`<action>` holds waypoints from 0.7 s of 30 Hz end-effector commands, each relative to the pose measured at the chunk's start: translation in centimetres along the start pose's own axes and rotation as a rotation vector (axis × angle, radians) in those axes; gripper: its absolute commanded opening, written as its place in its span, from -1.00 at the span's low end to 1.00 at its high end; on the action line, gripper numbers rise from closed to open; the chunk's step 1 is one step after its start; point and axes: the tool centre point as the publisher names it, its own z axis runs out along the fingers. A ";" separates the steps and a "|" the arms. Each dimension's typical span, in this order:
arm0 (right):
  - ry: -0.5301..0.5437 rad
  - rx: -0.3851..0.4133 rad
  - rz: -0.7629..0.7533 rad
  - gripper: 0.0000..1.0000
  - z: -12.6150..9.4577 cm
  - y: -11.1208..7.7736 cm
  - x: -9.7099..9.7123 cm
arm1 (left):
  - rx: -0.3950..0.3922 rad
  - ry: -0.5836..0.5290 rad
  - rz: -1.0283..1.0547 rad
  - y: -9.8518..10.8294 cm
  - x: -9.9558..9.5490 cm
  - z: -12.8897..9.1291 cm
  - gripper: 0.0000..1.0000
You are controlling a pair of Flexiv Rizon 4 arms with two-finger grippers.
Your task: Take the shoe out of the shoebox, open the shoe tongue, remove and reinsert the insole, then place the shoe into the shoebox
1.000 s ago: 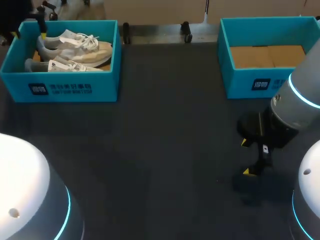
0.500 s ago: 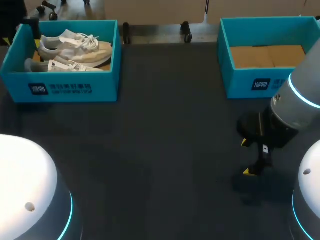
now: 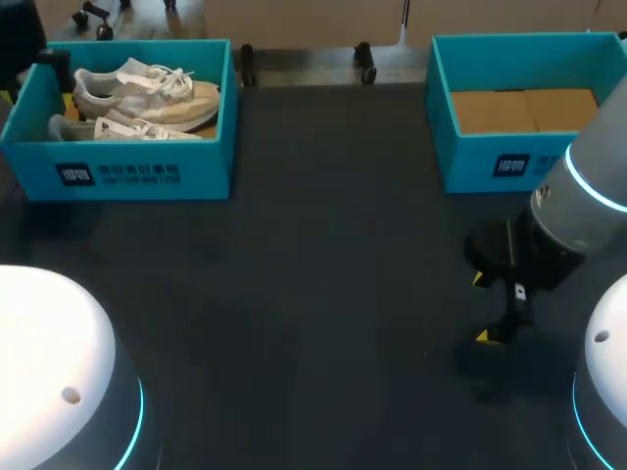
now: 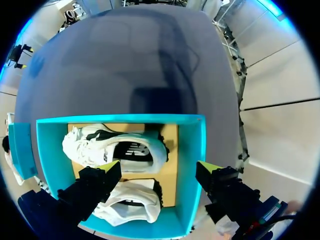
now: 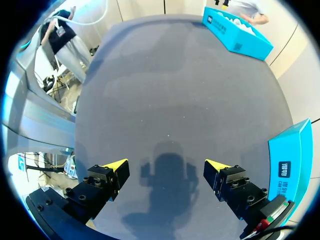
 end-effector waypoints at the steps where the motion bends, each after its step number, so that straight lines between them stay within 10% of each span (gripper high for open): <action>1: -0.002 0.000 -0.001 1.00 0.1 0.0 0.1 | -0.038 0.002 0.000 -0.5 0.0 0.0 1.00; 21: -0.002 0.000 -0.001 1.00 0.1 0.0 0.1 | 0.001 -0.034 0.040 1.0 -0.7 1.9 1.00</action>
